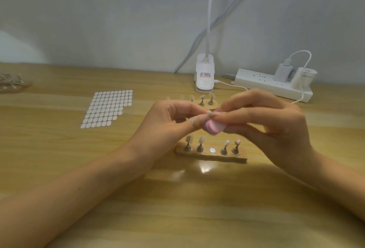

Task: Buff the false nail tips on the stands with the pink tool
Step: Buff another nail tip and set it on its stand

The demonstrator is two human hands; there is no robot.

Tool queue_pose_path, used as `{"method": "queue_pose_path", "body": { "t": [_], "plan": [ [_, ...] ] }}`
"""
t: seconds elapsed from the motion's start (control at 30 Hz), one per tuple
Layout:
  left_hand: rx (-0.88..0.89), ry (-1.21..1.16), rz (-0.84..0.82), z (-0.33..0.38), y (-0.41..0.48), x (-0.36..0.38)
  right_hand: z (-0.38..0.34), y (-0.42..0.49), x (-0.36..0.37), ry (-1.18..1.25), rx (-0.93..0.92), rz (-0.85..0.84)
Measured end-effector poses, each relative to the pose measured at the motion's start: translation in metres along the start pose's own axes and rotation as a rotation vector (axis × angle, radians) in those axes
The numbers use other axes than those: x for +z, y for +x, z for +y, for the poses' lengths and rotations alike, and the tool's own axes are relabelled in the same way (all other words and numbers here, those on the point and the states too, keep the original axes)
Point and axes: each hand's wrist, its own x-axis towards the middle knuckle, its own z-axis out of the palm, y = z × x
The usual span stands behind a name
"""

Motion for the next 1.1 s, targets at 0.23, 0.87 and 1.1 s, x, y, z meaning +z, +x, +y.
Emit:
{"method": "queue_pose_path", "body": {
  "t": [0.23, 0.87, 1.1],
  "plan": [
    [0.125, 0.045, -0.027, 0.002, 0.001, 0.0, 0.012, -0.001, -0.01, 0.048, 0.152, 0.122],
    [0.133, 0.059, 0.096, 0.003, -0.002, 0.001, -0.004, 0.005, -0.003, 0.066, 0.153, 0.093],
    [0.101, 0.121, 0.098, 0.001, -0.005, 0.004, -0.007, 0.006, -0.003, -0.074, 0.084, 0.062]
  ]
}}
